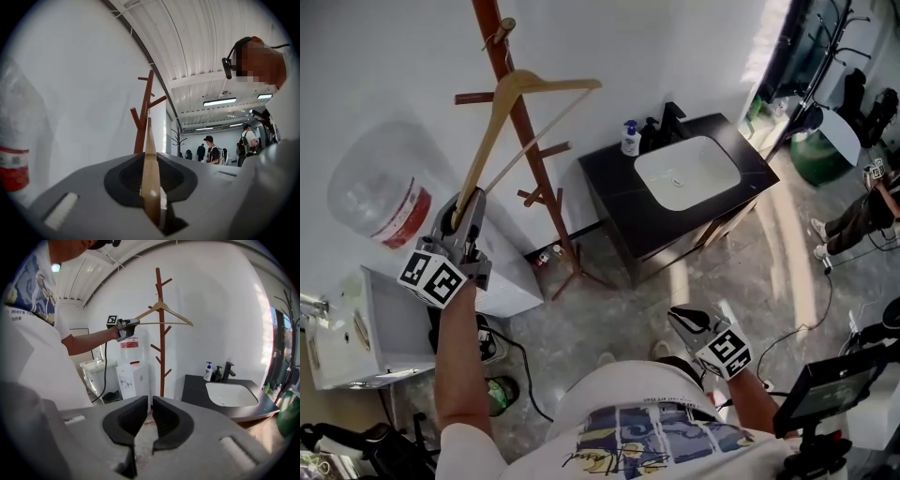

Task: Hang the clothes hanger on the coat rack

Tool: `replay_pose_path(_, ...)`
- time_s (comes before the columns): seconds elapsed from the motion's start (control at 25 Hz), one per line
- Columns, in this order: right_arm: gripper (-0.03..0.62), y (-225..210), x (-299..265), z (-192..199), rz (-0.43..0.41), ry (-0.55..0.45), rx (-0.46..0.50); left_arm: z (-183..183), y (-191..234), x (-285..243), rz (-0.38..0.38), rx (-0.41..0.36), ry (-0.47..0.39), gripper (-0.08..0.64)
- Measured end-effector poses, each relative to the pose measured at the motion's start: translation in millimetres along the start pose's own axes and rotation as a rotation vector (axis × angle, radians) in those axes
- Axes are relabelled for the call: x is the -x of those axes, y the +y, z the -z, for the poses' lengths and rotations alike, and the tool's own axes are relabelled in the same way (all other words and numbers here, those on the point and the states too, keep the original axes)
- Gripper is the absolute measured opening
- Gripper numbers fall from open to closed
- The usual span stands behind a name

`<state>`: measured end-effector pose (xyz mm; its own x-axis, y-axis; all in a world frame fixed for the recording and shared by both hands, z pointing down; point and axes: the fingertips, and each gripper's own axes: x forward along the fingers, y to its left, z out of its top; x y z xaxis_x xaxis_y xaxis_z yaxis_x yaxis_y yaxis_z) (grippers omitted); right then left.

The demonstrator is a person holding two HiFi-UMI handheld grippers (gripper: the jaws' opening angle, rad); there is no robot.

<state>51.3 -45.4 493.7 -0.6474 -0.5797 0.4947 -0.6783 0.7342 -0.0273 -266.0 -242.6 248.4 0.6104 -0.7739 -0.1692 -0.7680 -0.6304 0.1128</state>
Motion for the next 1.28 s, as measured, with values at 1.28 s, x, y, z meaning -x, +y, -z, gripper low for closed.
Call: replay_pose_path(1.28,0.034,53,-25,-16,0.012,-0.02,0.005,78,35,106,-0.17,0.006,0.149,0.08)
